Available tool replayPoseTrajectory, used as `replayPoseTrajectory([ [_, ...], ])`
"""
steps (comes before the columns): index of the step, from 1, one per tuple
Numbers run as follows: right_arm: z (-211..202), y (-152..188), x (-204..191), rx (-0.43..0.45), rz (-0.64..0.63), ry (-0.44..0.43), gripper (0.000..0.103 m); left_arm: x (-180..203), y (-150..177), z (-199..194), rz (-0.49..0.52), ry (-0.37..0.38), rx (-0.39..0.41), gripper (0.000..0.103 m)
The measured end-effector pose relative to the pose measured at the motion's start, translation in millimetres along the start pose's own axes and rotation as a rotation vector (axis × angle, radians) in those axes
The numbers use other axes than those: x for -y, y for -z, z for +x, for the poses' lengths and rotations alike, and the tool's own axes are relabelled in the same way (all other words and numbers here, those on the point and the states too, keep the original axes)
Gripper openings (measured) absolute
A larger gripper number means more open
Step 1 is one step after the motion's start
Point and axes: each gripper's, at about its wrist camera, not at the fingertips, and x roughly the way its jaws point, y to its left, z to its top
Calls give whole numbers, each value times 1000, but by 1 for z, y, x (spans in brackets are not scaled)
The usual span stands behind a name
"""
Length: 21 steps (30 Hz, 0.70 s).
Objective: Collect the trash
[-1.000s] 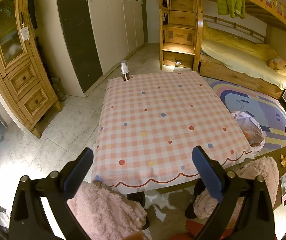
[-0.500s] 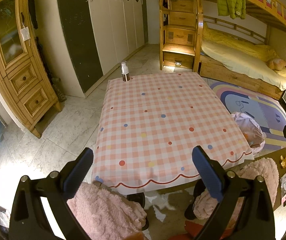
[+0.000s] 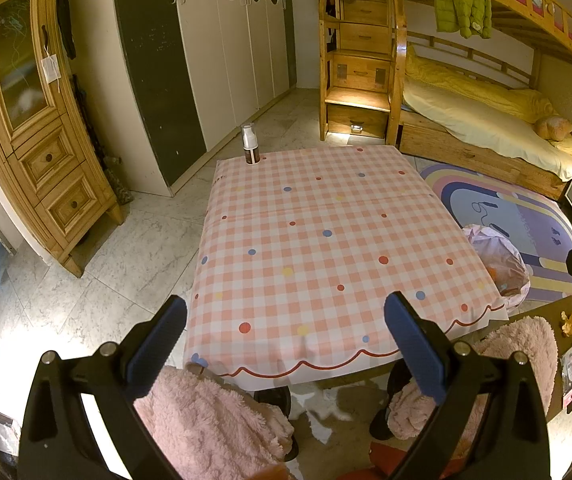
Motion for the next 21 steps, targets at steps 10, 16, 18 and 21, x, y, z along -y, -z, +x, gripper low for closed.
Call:
replayPoseTrajectory([
  [10,0,-1,0,0,-2,0,95,0,0,0,2,1,0,96],
  [16,1,0,-2,-1,-1,2,95,0,0,0,1,2,-1,96],
  [18,0,-1,-1,-2,-2,2,95,0,0,-1,2,-1,-1,96],
  [21,1,-1,-1,-2,-3,1,95,0,-1,0,0,2,-2,96],
])
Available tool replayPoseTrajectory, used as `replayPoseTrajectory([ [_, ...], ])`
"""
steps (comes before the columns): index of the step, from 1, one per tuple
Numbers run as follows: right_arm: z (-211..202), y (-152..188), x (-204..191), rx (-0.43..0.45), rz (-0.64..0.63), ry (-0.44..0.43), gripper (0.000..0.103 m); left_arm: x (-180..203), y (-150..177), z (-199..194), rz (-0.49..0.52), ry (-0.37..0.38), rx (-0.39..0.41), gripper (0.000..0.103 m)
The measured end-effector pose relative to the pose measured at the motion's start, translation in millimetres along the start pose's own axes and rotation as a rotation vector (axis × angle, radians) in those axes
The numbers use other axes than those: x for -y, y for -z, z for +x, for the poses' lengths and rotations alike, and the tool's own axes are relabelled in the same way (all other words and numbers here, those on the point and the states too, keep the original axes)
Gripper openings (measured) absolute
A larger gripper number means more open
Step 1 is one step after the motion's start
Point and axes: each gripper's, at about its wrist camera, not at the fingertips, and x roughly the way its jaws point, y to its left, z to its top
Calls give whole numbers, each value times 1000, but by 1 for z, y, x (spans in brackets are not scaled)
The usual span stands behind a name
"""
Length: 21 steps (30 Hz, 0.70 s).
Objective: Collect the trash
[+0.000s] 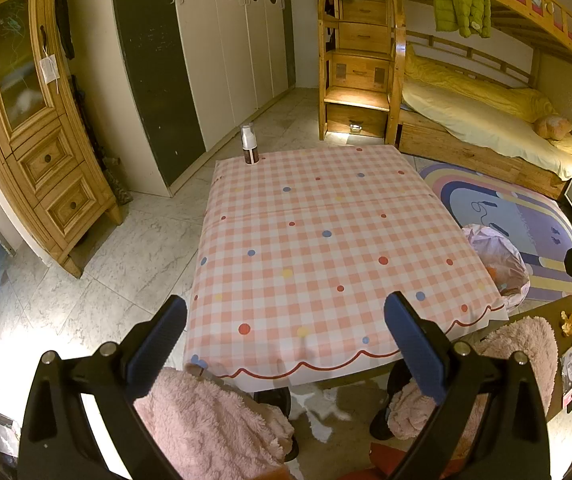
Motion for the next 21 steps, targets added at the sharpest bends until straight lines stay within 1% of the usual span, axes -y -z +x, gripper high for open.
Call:
replayPoseTrajectory([
  [15,3,2,1,-5,4,-1,95,0,-2,1,-1,4,13,96],
  [19,4,2,12,5,20,6,95,0,-3,8,-6,8,0,96],
  [21,3,2,25,22,40,27,95,1,-2,14,-1,10,-10,96],
])
